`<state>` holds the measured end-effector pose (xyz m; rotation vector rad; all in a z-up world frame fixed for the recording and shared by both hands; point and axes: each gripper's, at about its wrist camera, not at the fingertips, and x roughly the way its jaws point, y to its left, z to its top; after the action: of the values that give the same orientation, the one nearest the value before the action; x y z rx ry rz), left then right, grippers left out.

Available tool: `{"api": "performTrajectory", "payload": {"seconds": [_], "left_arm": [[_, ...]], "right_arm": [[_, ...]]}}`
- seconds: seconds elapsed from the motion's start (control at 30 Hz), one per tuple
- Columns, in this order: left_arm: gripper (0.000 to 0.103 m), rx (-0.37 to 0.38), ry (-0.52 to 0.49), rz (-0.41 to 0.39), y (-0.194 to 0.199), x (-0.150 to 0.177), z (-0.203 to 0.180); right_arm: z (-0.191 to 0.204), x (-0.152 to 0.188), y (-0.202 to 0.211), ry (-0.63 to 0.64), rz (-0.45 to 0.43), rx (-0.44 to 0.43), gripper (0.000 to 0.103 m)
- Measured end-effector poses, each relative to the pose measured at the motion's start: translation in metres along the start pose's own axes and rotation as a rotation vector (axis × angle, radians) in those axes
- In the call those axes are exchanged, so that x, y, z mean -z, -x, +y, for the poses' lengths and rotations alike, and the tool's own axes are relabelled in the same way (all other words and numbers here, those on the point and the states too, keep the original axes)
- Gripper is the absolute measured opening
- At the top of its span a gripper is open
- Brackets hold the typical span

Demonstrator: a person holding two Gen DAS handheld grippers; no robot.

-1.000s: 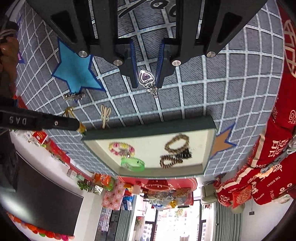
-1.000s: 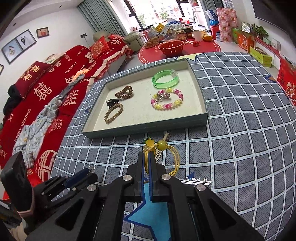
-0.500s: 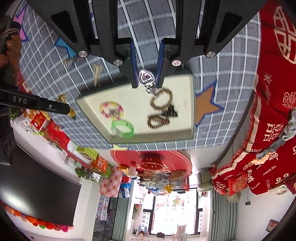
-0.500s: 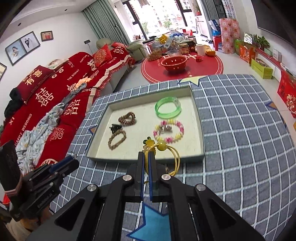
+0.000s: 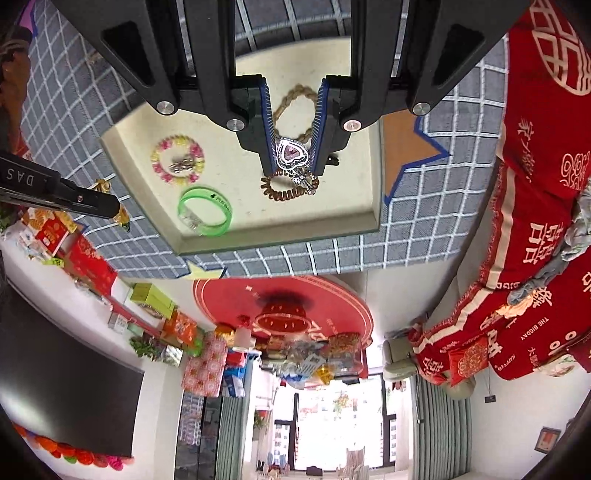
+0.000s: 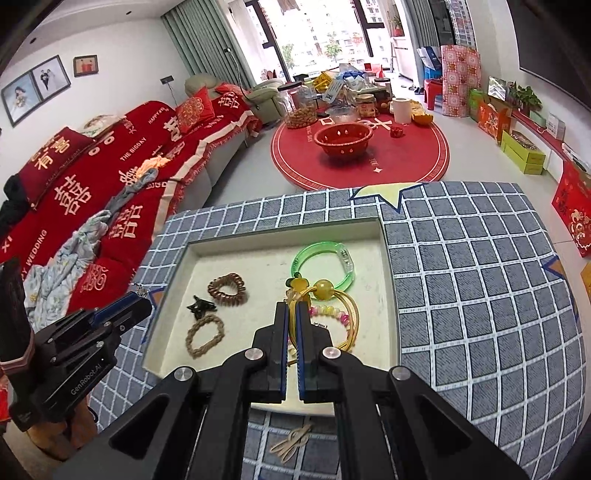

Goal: Organize jewelry
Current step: 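Carry the heart pendant and yellow cord bundle into the tray and lower them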

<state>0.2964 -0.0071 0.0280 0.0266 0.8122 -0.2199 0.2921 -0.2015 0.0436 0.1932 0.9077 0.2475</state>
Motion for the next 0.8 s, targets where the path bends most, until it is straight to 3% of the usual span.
{"api": "performTrajectory", "payload": {"seconds": [0.33,0.8], "left_arm": [[0.032,-0.023,-0.010,0.073,-0.055,0.011,-0.008],[0.032,-0.074,-0.068,0.103,-0.077,0.025,-0.022]], "right_arm": [[-0.019,0.005,-0.056,-0.022,0.067,0.033,0.004],[-0.031,0.018,-0.086,-0.050,0.110,0.041,0.004]]}}
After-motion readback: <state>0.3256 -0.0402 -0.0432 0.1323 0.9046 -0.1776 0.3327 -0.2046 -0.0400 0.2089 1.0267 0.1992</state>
